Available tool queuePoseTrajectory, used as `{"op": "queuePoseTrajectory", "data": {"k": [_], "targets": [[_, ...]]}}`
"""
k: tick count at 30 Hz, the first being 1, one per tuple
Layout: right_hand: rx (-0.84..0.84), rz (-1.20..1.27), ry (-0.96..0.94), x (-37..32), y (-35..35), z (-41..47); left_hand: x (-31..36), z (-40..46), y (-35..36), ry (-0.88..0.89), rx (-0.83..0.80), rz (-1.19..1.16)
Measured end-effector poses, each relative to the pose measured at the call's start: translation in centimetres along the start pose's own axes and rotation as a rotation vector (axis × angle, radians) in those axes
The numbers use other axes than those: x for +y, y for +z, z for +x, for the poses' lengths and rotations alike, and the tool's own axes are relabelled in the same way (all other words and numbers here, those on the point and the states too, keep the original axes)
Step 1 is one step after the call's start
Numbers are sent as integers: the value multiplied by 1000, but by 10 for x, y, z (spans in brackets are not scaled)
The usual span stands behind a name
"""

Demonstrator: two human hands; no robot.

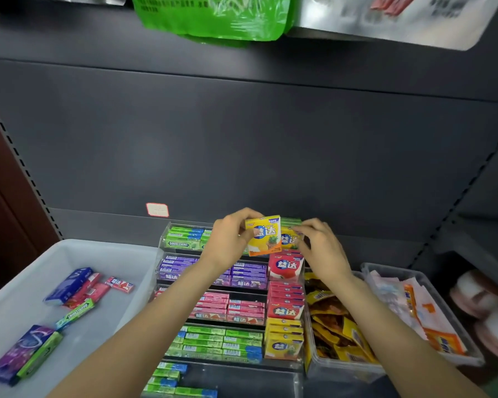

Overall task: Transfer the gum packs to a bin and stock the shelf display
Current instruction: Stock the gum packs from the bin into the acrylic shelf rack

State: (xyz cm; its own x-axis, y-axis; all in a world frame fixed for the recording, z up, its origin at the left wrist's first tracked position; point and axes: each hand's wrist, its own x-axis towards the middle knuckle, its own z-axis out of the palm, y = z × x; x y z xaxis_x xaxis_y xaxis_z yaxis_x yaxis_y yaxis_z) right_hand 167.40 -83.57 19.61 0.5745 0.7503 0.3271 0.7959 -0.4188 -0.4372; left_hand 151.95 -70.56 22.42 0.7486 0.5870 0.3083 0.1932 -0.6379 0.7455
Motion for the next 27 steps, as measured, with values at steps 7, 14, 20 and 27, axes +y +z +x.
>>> {"op": "queuePoseTrajectory", "data": {"k": [7, 14, 20, 27], "targets": [[-72, 418, -29, 1, -12, -24, 8, -9, 32, 19, -78, 45], [32, 293, 14, 16, 4, -29, 8, -12, 52, -47, -17, 60], [25, 233, 51, 20, 21, -32, 1, -12, 60, -128, -9, 48], [109, 128, 50, 18, 30, -40, -3, -9, 67, -215, -4, -29]]}}
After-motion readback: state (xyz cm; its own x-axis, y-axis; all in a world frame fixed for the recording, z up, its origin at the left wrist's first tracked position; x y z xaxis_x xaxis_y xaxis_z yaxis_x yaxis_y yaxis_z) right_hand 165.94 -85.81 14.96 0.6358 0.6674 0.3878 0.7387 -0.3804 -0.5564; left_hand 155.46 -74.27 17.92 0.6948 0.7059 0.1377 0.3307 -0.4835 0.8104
